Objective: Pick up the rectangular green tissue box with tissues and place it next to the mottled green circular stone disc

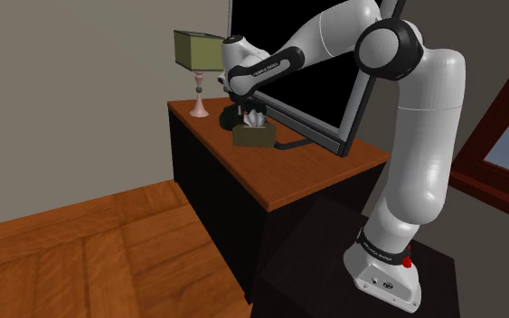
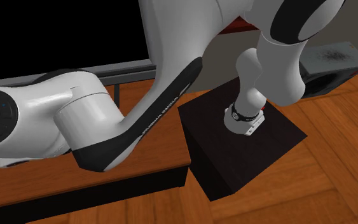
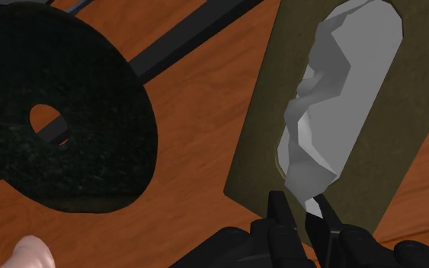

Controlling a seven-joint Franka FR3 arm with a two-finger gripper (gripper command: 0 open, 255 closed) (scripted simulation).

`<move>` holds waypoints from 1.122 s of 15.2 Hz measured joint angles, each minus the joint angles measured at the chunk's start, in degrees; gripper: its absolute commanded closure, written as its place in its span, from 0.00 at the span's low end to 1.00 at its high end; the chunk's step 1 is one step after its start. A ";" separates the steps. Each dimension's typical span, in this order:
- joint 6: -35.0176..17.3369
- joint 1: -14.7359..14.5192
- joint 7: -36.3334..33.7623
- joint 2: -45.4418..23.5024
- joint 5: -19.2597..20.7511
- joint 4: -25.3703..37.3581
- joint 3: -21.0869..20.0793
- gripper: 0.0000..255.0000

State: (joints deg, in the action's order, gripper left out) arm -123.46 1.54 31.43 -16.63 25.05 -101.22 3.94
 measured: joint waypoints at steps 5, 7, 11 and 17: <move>-2.98 -0.01 -1.47 -1.56 0.77 -1.66 0.19 1.00; -4.08 -0.02 -2.02 -2.00 1.08 -2.40 0.27 1.00; -4.53 0.02 -2.16 -2.18 1.19 -2.66 0.32 1.00; -4.56 0.02 -2.18 -2.19 1.20 -2.67 0.32 0.00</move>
State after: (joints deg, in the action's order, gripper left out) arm -128.02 1.57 29.26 -18.81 26.25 -103.89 4.27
